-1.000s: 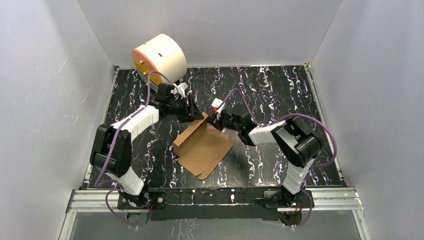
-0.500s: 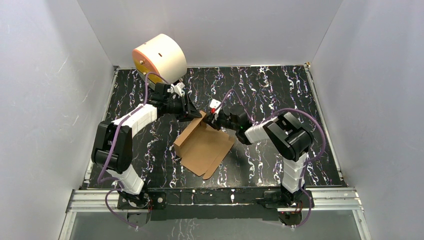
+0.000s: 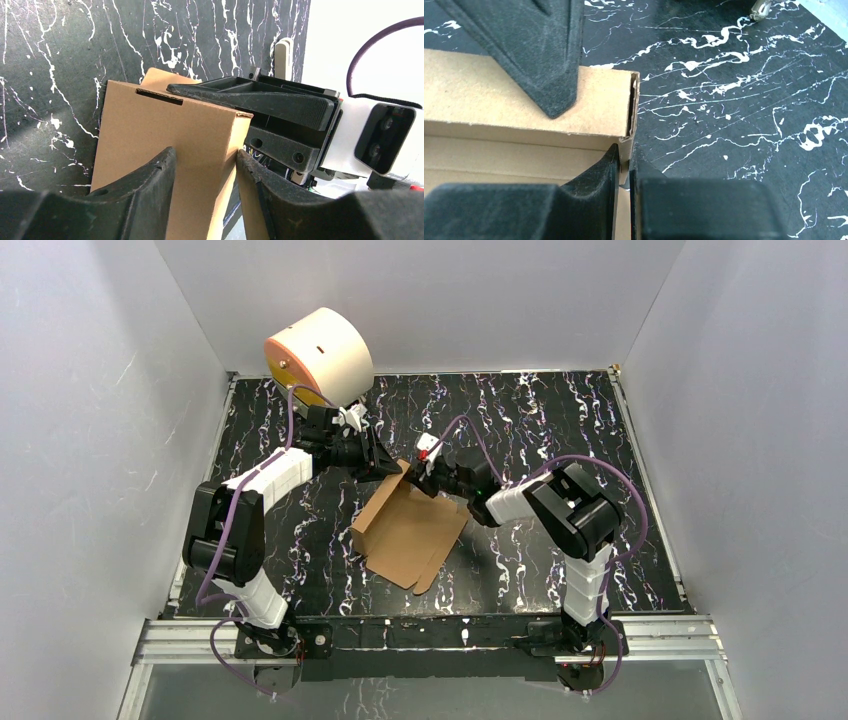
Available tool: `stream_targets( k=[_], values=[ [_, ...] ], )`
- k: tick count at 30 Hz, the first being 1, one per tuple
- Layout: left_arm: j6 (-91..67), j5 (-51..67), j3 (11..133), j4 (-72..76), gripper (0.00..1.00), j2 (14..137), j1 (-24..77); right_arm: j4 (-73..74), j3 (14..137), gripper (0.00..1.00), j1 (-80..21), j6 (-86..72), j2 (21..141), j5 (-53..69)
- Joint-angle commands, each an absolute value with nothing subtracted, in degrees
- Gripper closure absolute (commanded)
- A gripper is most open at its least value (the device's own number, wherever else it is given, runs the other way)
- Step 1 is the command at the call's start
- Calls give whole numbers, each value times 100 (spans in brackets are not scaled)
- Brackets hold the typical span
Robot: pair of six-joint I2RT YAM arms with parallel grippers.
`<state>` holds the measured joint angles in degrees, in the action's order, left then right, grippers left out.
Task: Fold the paper box
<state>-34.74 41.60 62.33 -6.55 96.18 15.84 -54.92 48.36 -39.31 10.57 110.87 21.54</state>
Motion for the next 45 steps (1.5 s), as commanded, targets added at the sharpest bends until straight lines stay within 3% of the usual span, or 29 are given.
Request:
stream_targets(
  k=[1,10,15,24,35,42,45],
  values=[
    [-3634,4639,6059,-958,56,9710,1687,-5287,5242,90,-3955,846,11086,1063],
    [-3808,4757,5948,-800,56,9657,1686,-5182,5247,90,-3962,47,10898,247],
    [-3810,4666,5932,-806,55,9587,1687,-5164,5285,86,-3962,-132,10828,626],
    [-3287,3761,6196,-1447,50,9118,1649,-5320,4634,62,-3963,-108,10268,892],
    [-2616,2163,6397,-1977,44,7856,1594,-3786,3817,27,-3946,-9,8618,121],
    [-2374,1188,6332,-2246,45,6922,1904,-3008,3258,15,-3875,-416,7165,-628],
    [-2198,388,6366,-2514,45,6616,2641,-2849,2992,10,-3855,-682,6582,-707]
  ],
)
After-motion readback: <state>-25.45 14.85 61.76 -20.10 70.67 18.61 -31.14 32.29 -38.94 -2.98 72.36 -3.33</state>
